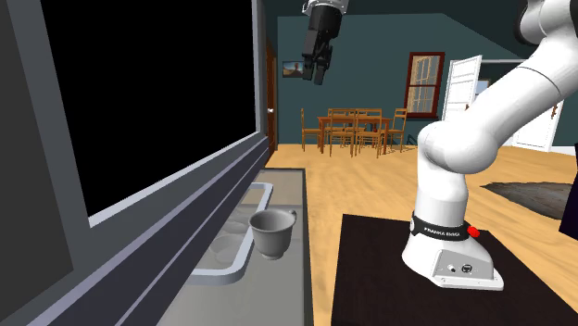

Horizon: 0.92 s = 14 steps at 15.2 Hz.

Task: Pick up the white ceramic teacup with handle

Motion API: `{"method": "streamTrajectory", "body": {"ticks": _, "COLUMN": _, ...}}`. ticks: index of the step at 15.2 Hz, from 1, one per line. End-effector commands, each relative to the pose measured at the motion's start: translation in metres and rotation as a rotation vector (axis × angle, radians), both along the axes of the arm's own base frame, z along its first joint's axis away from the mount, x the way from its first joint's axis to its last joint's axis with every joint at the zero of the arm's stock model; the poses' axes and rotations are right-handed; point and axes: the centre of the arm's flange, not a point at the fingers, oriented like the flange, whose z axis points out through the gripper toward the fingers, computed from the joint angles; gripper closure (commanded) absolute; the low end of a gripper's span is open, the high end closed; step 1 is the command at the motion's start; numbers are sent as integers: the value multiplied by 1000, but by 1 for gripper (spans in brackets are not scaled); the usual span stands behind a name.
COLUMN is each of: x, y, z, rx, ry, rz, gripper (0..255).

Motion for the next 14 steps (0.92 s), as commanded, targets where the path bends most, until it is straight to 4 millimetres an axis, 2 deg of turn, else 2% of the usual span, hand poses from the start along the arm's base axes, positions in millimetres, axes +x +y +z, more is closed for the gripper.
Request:
{"method": "streamTrajectory", "body": {"ticks": 1, "x": 0, "y": 0, "z": 0, "rx": 0, "ry": 0, "rz": 0, "gripper": 0}}
{"method": "streamTrajectory", "body": {"ticks": 14, "x": 54, "y": 9, "z": -163, "rx": 96, "ry": 74, "rz": 90, "gripper": 0}}
